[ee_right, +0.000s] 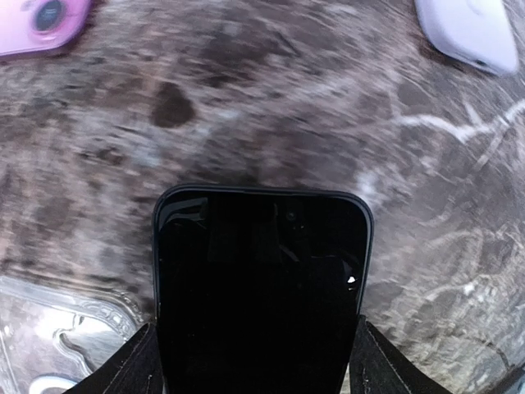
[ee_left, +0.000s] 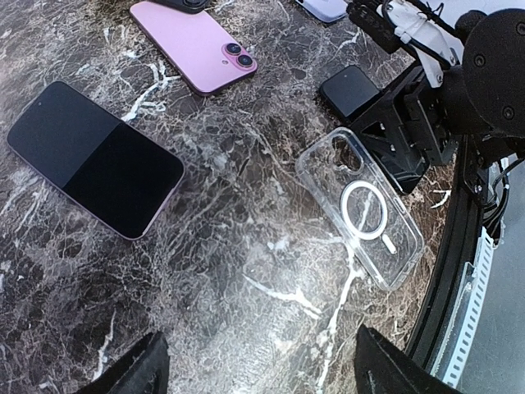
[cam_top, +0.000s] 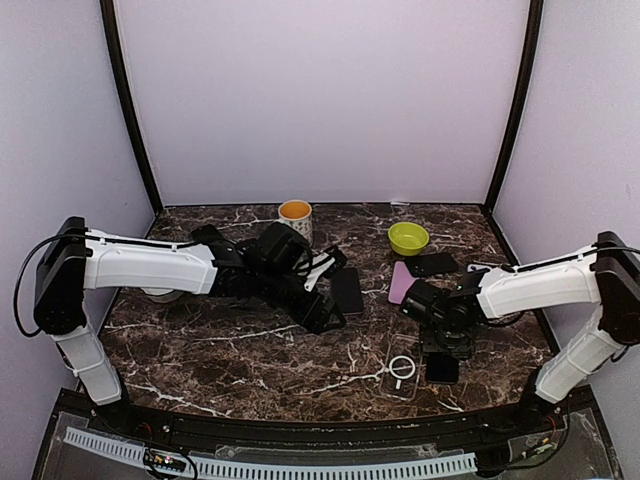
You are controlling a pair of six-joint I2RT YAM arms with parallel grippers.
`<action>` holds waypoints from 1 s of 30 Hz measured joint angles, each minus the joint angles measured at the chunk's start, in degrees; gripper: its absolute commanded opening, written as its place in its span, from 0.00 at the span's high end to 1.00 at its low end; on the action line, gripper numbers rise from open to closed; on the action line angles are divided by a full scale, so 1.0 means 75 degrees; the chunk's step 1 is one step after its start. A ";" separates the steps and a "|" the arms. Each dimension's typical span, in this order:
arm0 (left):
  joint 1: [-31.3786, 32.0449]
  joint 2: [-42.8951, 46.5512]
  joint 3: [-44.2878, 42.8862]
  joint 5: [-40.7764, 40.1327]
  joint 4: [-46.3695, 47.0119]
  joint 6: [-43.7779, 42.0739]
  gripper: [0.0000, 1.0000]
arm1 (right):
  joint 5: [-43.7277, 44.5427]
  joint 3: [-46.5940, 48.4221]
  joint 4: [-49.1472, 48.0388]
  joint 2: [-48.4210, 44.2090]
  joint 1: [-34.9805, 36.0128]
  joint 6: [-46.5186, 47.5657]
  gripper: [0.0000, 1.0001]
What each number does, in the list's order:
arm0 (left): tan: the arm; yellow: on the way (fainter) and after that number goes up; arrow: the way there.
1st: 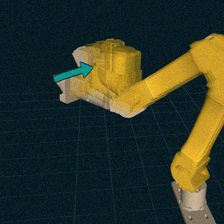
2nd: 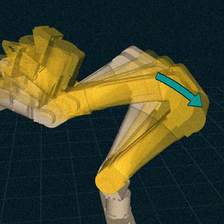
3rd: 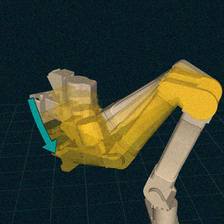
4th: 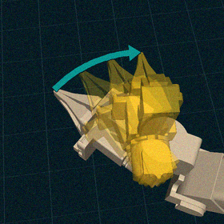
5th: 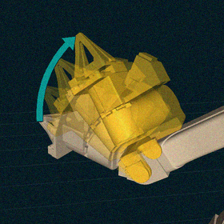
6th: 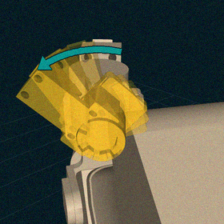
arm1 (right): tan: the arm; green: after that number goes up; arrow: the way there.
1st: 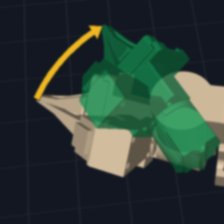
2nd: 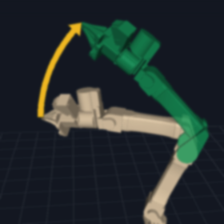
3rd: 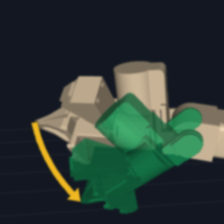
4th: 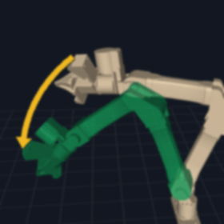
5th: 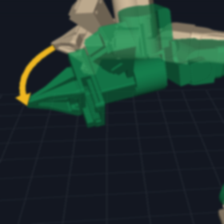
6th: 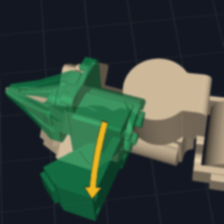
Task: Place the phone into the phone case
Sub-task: Adjust the phone case at the corner of the board.
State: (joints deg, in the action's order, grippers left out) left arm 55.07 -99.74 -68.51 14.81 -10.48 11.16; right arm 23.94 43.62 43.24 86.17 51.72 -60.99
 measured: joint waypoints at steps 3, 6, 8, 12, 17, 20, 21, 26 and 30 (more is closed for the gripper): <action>-0.0006 0.0000 -0.0003 -0.0006 -0.0017 -0.0012 0.20 | -0.0105 0.0213 -0.0169 0.0207 0.0003 0.0181 0.84; -0.0006 0.0000 -0.0003 -0.0009 -0.0067 -0.0023 0.20 | -0.0230 0.0393 -0.0344 0.0379 0.0003 0.0379 0.85; -0.0006 0.0000 -0.0003 -0.0020 -0.0085 -0.0038 0.20 | -0.0291 0.0539 -0.0440 0.0498 0.0003 0.0527 0.85; -0.0006 0.0000 -0.0006 -0.0061 -0.0117 -0.0052 0.20 | -0.0306 0.0880 -0.0498 0.0685 0.0003 0.0784 0.86; -0.0006 0.0000 -0.0035 -0.0073 -0.0184 -0.0067 0.20 | 0.0009 0.1431 -0.0009 0.0697 0.0009 0.0968 0.91; -0.0006 0.0000 -0.0102 -0.0073 -0.0213 -0.0067 0.20 | 0.0527 0.1859 0.0478 0.0493 0.0181 0.0906 0.93; -0.0006 0.0000 -0.0114 -0.0073 -0.0213 -0.0067 0.20 | 0.0726 0.1985 0.0586 0.0379 0.0326 0.0863 0.93; -0.0006 0.0000 -0.0117 -0.0093 -0.0219 -0.0067 0.19 | 0.1338 0.2200 0.0289 0.0093 0.1416 0.0664 0.95; -0.0006 0.0000 -0.0117 -0.0125 -0.0224 -0.0067 0.19 | 0.1454 0.2165 -0.0169 0.0291 0.1993 0.0519 0.95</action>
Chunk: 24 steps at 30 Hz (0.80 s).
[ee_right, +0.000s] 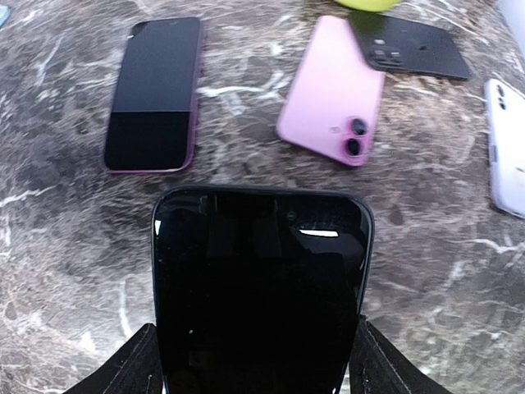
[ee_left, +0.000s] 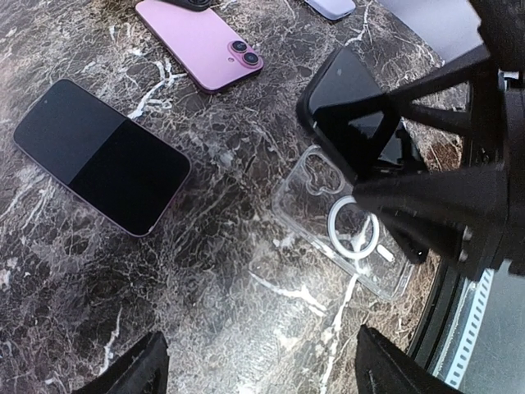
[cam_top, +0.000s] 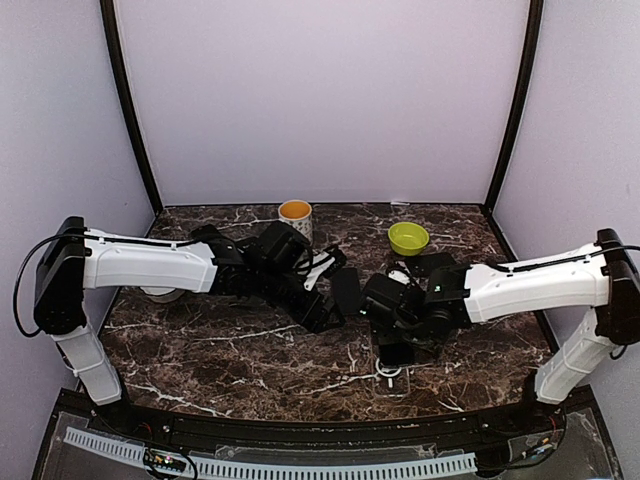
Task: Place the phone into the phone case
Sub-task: Install the phone into the phone case.
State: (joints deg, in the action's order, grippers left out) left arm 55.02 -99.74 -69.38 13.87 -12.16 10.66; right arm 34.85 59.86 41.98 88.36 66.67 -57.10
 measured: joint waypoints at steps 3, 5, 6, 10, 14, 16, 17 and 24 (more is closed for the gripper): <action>0.0000 0.0000 0.0000 -0.0017 0.0000 0.0000 0.19 | -0.0003 -0.0134 -0.0449 0.0201 0.0224 -0.0035 0.95; 0.0000 0.0000 0.0000 -0.0032 0.0000 0.0000 0.19 | -0.0020 -0.0221 -0.0685 0.0315 0.0303 -0.0035 0.95; 0.0000 0.0000 0.0000 -0.0035 -0.0003 0.0000 0.19 | -0.0038 -0.0268 -0.0810 0.0382 0.0332 -0.0035 0.95; 0.0000 0.0000 0.0000 -0.0070 -0.0003 0.0000 0.19 | -0.0143 -0.0376 -0.1084 0.0635 0.0385 -0.0125 0.96; 0.0000 0.0000 0.0000 -0.0111 -0.0006 0.0000 0.19 | -0.0248 -0.0469 -0.1087 0.0758 0.0440 -0.0335 0.96; 0.0000 0.0000 0.0000 -0.0117 -0.0009 0.0000 0.19 | -0.0280 -0.0522 -0.1084 0.0764 0.0493 -0.0443 0.96; 0.0000 0.0000 0.0000 -0.0119 -0.0009 0.0000 0.19 | -0.0297 -0.0542 -0.1078 0.0764 0.0513 -0.0478 0.96; 0.0000 0.0000 0.0000 -0.0117 -0.0026 0.0000 0.19 | -0.0341 -0.0592 -0.1023 0.0842 0.0562 -0.0726 0.96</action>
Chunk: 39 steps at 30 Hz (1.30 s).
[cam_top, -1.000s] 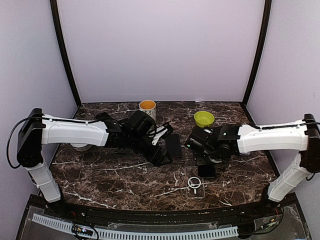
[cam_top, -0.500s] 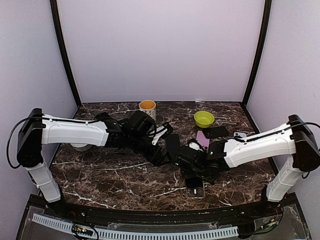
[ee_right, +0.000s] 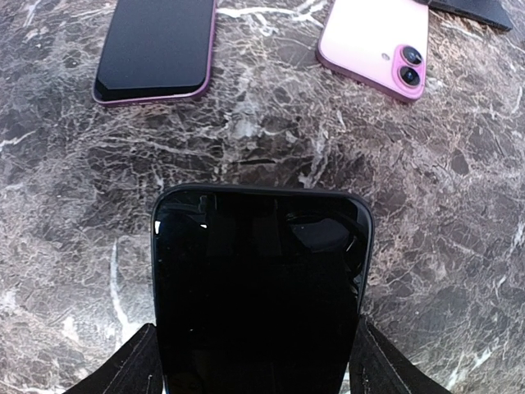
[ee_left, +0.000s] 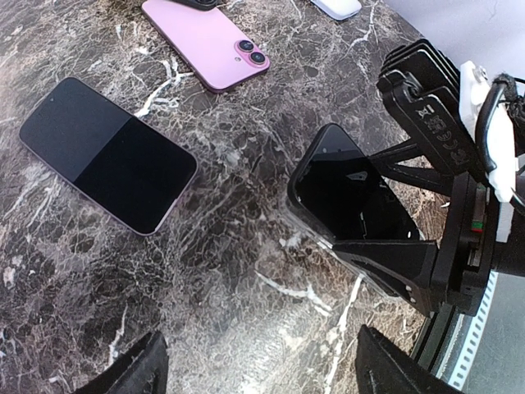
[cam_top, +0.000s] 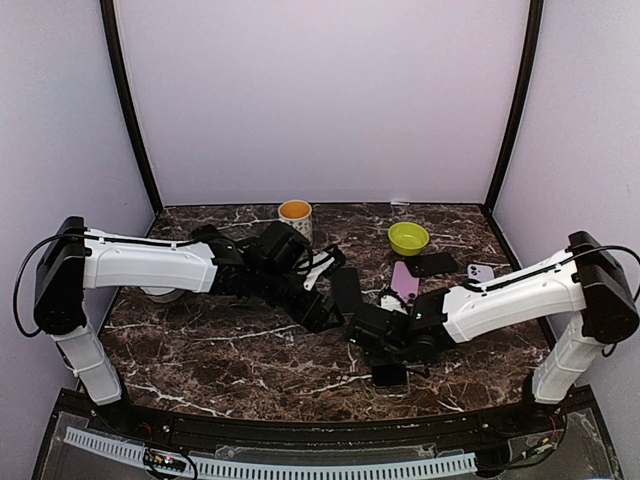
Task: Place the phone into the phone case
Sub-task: Install the phone into the phone case.
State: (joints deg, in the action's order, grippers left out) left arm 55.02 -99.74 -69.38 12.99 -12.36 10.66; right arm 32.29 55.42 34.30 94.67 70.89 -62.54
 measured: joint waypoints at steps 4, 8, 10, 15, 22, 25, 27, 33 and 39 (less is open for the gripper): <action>0.0000 0.0000 0.0000 -0.0003 -0.0006 0.0000 0.19 | -0.0003 -0.0026 0.0070 0.0012 0.0015 -0.0117 0.96; 0.0000 0.0000 0.0000 -0.0006 -0.0012 0.0000 0.19 | 0.0000 -0.0026 0.0160 0.0012 0.0044 -0.0198 0.96; 0.0000 0.0000 0.0000 -0.0006 -0.0015 0.0000 0.19 | 0.0000 -0.0026 0.0219 0.0012 0.0050 -0.0230 0.97; 0.0000 0.0000 0.0000 -0.0020 -0.0020 0.0000 0.19 | 0.0000 -0.0026 0.0286 0.0035 0.0108 -0.0335 0.97; 0.0000 0.0000 0.0000 -0.0032 -0.0020 0.0000 0.19 | -0.0017 -0.0026 0.0283 0.0143 0.0128 -0.0388 0.96; 0.0000 0.0000 0.0000 -0.0047 -0.0023 0.0000 0.19 | -0.0020 -0.0026 0.0280 0.0166 0.0137 -0.0396 0.96; 0.0000 0.0000 0.0000 -0.0052 -0.0023 0.0000 0.19 | -0.0023 -0.0029 0.0280 0.0187 0.0152 -0.0396 0.96; 0.0000 0.0000 0.0000 -0.0055 -0.0023 -0.0003 0.19 | -0.0038 -0.0082 0.0236 0.0192 0.0210 -0.0393 0.88; 0.0000 0.0000 0.0000 -0.0055 -0.0023 -0.0003 0.19 | -0.0076 -0.0169 0.0122 0.0192 0.0213 -0.0393 0.52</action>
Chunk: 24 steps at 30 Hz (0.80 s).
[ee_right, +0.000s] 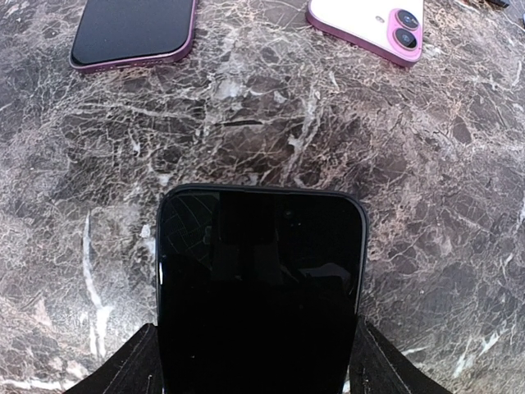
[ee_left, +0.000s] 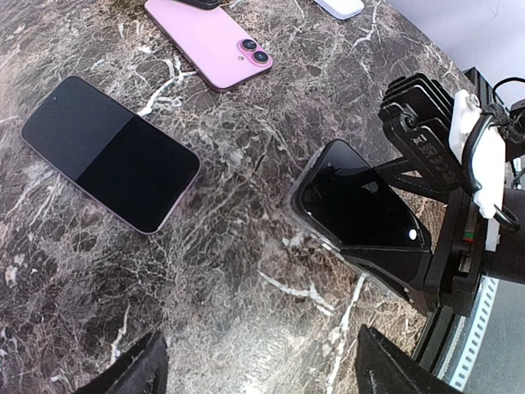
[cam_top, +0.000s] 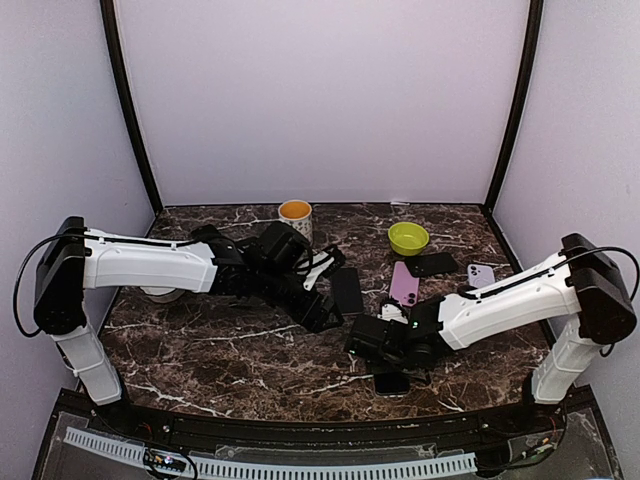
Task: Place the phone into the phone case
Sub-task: Install the phone into the phone case.
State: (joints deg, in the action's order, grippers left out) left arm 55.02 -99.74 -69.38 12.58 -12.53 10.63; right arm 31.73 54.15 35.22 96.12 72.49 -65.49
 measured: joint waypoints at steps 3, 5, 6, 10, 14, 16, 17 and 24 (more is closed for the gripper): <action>0.0000 0.0000 0.0000 0.0000 0.0000 0.0000 0.19 | 0.0000 -0.0003 -0.0003 0.0009 0.0000 -0.0003 0.42; 0.0000 0.0000 0.0000 0.0000 0.0000 -0.0003 0.19 | 0.0000 -0.0003 -0.0003 0.0047 0.0000 -0.0006 0.37; 0.0000 0.0000 0.0000 0.0000 0.0000 -0.0003 0.19 | -0.0003 -0.0003 -0.0003 0.0079 0.0000 -0.0006 0.36; 0.0000 0.0000 0.0000 0.0000 0.0000 -0.0003 0.19 | -0.0012 -0.0003 -0.0009 0.0189 0.0000 -0.0006 0.28; 0.0000 0.0000 0.0000 0.0000 -0.0003 -0.0003 0.19 | -0.0009 0.0000 -0.0006 0.0189 0.0000 -0.0003 0.23; 0.0000 0.0000 0.0000 0.0000 -0.0003 -0.0003 0.19 | -0.0009 0.0003 0.0017 0.0189 0.0000 0.0003 0.19; 0.0000 0.0000 0.0000 0.0000 -0.0003 -0.0003 0.19 | -0.0009 0.0006 0.0035 0.0189 0.0000 0.0003 0.16; 0.0000 0.0000 0.0000 0.0000 -0.0003 -0.0006 0.19 | 0.0003 0.0055 0.0283 0.0189 0.0015 -0.0009 0.01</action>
State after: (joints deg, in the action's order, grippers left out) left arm 55.02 -99.74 -69.38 12.58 -12.56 10.59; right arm 31.75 54.57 37.34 97.54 72.60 -65.56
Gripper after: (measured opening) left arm 0.809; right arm 0.971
